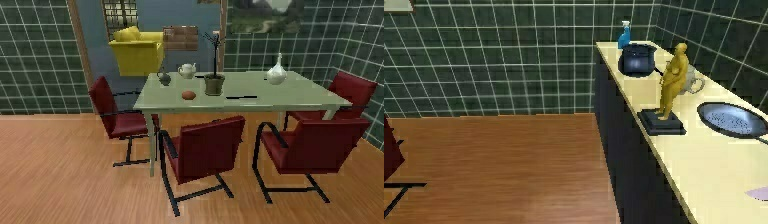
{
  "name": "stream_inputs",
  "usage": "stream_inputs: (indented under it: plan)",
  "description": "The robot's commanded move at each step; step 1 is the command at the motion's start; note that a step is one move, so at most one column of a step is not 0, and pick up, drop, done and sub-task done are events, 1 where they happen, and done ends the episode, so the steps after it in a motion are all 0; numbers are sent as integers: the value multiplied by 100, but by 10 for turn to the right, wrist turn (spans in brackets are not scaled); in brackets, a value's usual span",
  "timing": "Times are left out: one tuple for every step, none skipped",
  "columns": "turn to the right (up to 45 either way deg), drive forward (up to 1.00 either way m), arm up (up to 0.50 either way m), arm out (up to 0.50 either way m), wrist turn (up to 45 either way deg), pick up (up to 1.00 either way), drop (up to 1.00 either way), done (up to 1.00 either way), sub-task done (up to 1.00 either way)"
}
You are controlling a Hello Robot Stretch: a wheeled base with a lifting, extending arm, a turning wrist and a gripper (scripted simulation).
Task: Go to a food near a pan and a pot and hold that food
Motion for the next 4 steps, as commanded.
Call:
stream_inputs:
  plan:
    - [0, 10, 0, 0, 0, 0, 0, 0, 0]
    - [450, 0, 0, 0, 0, 0, 0, 0, 0]
    - [360, 0, 0, 0, 0, 0, 0, 0, 0]
    - [0, 55, 0, 0, 0, 0, 0, 0, 0]
